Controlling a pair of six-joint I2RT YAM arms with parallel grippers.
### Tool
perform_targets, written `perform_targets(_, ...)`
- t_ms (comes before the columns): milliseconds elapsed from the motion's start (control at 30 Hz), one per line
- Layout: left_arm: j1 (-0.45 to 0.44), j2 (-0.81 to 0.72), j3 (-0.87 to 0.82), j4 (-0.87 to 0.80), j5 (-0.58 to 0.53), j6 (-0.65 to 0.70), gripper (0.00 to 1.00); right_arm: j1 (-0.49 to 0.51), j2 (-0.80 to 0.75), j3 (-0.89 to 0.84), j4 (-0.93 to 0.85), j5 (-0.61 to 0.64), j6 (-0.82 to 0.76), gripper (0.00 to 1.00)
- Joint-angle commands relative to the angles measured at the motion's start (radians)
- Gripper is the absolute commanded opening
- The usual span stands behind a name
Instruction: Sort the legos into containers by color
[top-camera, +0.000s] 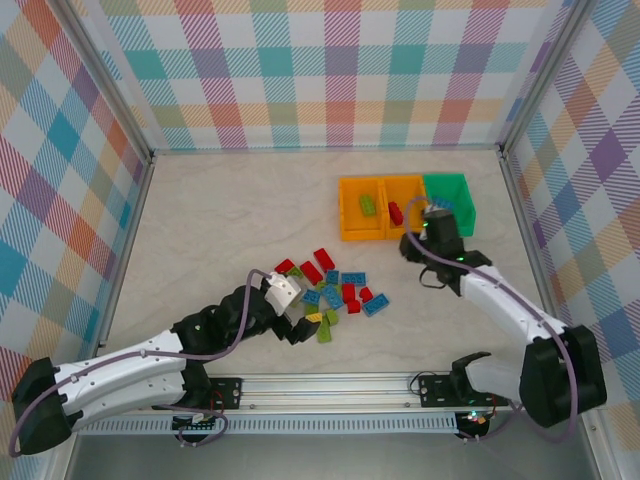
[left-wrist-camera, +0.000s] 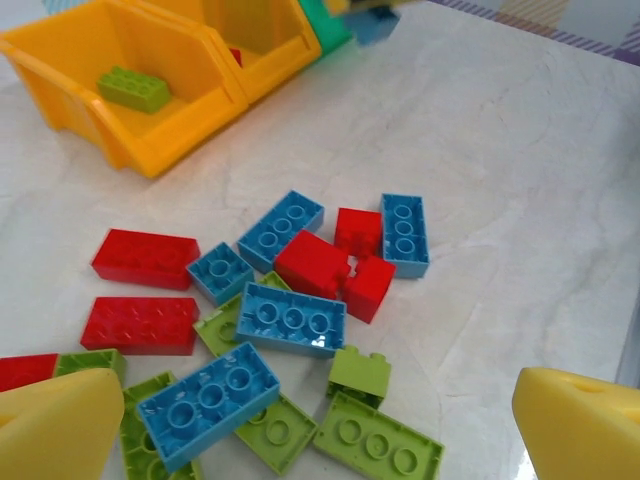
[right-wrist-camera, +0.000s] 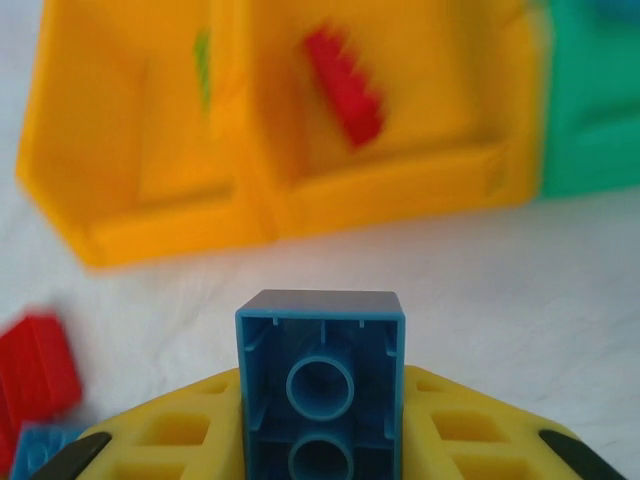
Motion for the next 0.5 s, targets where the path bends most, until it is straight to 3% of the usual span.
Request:
perform_targets(0, -0.006, -0.007, -0.006, 0.040, -0.068, 0.033, 1.00, -0.153, 0.035, 0.070, 0.062, -0.070, 0.009, 0.25)
perform_targets(133, -0.007, 0.006, 0.012, 0.008, -0.094, 0.044, 1.00, -0.285, 0.236, 0.226, 0.095, -0.127, 0.005, 0.25)
perform_targets(300, -0.007, -0.014, 0.001, 0.013, -0.113, 0.044, 1.00, -0.341, 0.479, 0.403, 0.081, -0.118, -0.006, 0.29)
perform_targets(467, -0.007, -0.010, -0.002, 0.015, -0.141, 0.043, 1.00, -0.346, 0.585, 0.487, 0.054, -0.129, -0.011, 0.45)
